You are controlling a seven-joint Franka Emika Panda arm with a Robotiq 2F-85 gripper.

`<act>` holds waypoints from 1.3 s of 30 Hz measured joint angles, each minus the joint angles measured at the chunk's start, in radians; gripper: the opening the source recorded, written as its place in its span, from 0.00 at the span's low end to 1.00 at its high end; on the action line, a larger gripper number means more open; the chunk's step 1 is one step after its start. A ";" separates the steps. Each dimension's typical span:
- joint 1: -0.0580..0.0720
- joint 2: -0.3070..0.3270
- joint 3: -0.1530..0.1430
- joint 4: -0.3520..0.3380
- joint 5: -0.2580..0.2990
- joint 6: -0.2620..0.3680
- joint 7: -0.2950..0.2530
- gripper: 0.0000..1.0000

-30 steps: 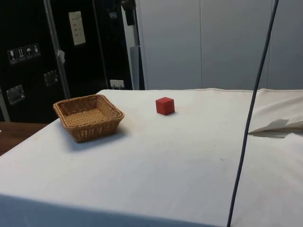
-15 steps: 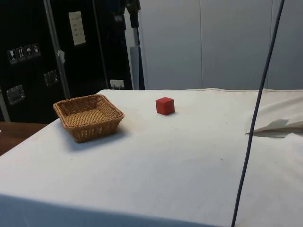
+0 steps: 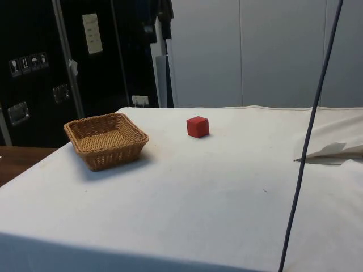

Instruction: Pick up the cube and place it into the basket.

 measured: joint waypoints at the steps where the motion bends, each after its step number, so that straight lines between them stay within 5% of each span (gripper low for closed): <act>1: 0.000 0.000 -0.003 -0.004 0.000 0.003 -0.003 1.00; 39: -0.002 -0.002 -0.091 -0.156 0.000 0.189 -0.089 1.00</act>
